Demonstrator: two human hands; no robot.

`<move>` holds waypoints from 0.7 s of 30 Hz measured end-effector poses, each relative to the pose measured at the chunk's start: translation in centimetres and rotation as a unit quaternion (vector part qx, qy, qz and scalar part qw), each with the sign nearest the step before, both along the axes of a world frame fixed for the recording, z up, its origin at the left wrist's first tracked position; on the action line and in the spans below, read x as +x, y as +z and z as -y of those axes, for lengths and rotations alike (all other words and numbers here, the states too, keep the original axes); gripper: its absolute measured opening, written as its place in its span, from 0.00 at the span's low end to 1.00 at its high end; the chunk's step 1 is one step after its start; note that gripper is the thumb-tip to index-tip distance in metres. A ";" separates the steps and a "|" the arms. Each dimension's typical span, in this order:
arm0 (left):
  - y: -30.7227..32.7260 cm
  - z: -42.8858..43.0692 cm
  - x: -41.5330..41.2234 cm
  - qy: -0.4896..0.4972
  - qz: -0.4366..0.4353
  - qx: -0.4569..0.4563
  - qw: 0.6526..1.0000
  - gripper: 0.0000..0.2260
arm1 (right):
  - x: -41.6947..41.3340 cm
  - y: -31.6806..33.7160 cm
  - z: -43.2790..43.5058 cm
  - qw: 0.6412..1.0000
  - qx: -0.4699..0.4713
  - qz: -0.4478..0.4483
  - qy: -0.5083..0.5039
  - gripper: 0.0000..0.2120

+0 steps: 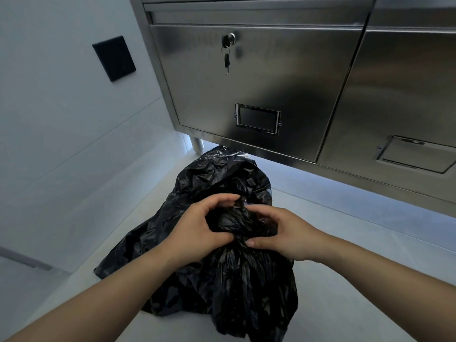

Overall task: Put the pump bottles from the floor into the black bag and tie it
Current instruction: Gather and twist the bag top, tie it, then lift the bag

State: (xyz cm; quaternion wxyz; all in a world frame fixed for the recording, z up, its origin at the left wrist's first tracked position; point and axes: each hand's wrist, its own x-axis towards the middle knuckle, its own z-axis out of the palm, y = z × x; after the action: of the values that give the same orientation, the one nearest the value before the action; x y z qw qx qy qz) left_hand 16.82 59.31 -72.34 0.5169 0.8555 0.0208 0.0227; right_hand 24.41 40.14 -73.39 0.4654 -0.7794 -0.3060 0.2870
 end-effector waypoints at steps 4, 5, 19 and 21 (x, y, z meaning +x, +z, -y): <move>0.4 -0.3 -0.6 -0.024 -0.021 -0.026 0.999 0.25 | 0.2 -0.4 -0.1 0.997 0.001 0.044 -0.063 0.14; 0.5 -0.1 -0.8 -0.002 -0.027 -0.034 0.999 0.22 | 0.3 -0.4 -0.2 0.995 0.003 0.050 -0.081 0.12; -1.4 0.2 -0.6 0.056 0.031 -0.001 0.998 0.15 | -0.6 -0.4 -0.8 0.996 0.021 0.082 -0.019 0.24; -1.5 0.2 -0.6 0.047 0.044 0.002 0.998 0.15 | -0.9 -0.7 -1.3 0.993 0.027 0.102 -0.046 0.16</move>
State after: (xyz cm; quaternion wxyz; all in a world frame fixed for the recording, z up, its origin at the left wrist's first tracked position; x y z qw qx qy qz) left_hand 16.20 59.11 -73.83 0.5142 0.8526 0.0378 0.0847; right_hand 23.56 41.45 -74.09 0.4655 -0.8049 -0.3234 0.1759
